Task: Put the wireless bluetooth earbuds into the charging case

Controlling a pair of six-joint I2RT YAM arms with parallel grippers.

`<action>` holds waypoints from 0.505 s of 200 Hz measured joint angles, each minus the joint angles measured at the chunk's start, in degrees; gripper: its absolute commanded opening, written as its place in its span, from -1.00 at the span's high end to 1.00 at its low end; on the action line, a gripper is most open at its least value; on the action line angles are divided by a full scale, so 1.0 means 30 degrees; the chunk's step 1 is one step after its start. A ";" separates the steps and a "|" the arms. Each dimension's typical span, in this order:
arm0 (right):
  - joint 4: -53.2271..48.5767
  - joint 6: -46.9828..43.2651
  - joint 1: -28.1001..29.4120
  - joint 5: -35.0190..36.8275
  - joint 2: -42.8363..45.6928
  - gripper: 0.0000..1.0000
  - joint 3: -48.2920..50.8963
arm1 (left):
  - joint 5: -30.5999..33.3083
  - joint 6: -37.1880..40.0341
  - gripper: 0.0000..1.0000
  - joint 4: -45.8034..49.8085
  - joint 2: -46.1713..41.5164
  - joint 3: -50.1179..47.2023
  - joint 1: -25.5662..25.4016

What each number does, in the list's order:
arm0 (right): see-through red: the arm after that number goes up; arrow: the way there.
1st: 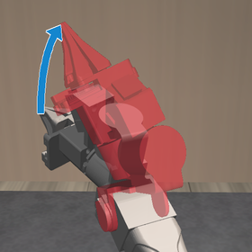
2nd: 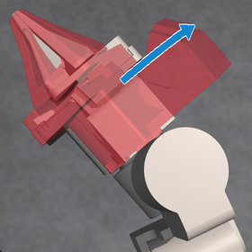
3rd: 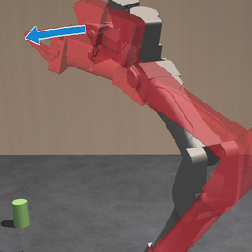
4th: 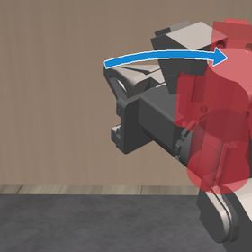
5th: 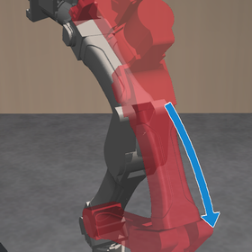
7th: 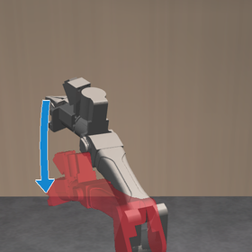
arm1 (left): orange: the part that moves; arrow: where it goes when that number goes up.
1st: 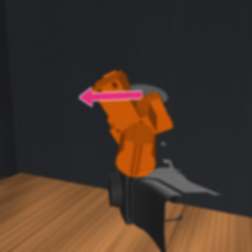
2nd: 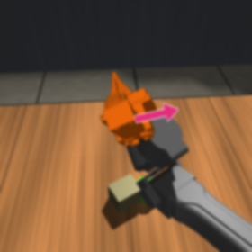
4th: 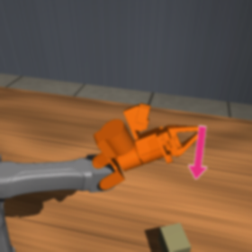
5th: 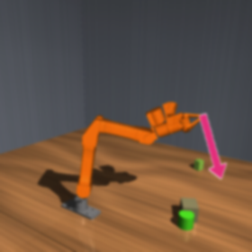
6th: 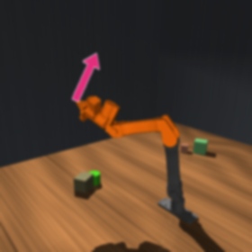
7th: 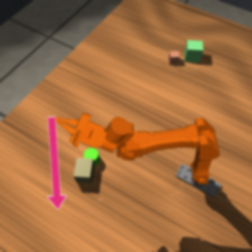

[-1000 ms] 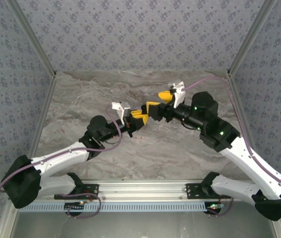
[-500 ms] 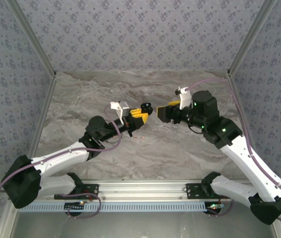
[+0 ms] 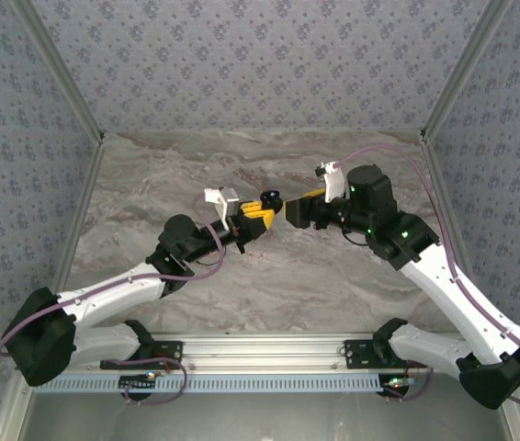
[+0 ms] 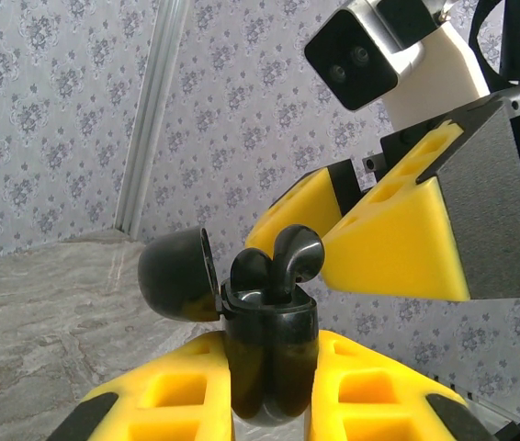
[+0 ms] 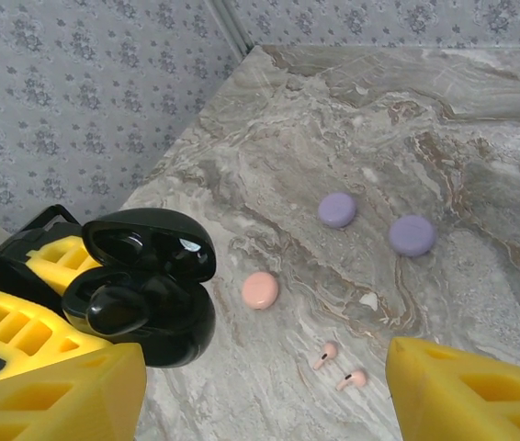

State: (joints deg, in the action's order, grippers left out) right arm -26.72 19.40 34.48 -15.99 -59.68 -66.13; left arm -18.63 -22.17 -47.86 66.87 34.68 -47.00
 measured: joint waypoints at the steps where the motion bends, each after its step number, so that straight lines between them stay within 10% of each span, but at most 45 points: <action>1: 0.0015 0.0000 -0.0007 0.0000 -0.0007 -0.44 0.0000 | 0.0000 0.0000 1.00 0.0000 0.0000 0.0000 0.0000; 101: 0.0554 0.0109 0.0000 -0.0663 -0.0430 -0.44 -0.0007 | 0.0000 0.0000 1.00 0.0000 0.0007 0.0000 0.0000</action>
State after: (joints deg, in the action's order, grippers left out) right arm -25.06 19.73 34.48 -17.98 -60.97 -66.15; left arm -18.63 -22.17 -47.86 66.89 34.68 -47.00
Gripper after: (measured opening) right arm 0.718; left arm 0.175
